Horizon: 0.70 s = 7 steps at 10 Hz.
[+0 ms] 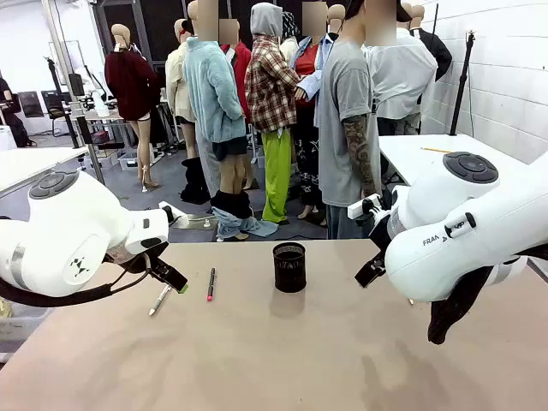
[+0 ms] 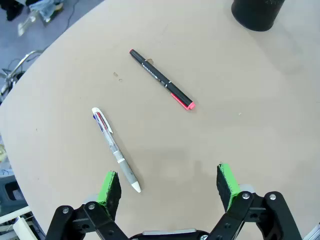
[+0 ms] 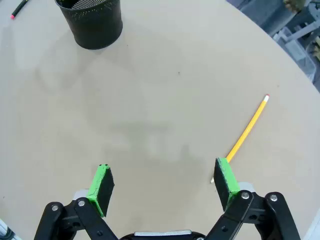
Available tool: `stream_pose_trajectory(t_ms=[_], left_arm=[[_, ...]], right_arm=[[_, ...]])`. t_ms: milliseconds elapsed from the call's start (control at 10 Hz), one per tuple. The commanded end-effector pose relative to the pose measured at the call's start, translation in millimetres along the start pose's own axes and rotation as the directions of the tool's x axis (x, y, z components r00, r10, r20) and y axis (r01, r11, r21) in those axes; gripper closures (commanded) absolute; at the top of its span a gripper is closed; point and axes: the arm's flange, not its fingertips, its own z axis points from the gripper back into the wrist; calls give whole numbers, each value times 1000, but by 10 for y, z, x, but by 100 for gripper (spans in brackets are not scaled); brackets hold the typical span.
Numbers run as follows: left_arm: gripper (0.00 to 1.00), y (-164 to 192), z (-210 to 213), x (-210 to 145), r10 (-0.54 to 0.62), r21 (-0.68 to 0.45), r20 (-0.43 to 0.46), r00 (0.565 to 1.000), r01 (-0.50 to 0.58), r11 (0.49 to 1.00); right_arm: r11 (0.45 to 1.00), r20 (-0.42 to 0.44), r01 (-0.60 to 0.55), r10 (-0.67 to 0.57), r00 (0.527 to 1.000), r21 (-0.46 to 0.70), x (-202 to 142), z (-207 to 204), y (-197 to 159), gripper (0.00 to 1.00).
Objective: Place the pens into the pen holder.
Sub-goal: Pick up a writing instrument from the table and place it into the Pen holder.
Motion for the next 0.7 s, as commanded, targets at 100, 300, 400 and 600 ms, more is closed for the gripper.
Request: stream_pose_trajectory(t_ms=[100,300,400,600], left_arm=[[0,0,0,0,0,0,0,1000,0,1000],[0,0,0,0,0,0,0,1000,0,1000],[0,0,0,0,0,0,0,1000,0,1000],[0,0,0,0,0,0,0,1000,0,1000]], right_arm=[[1000,0,0,0,1000,0,0,0,0,0],[1000,0,0,0,1000,0,0,0,0,0],[1000,0,0,0,1000,0,0,0,0,0],[1000,0,0,0,1000,0,0,0,0,0]])
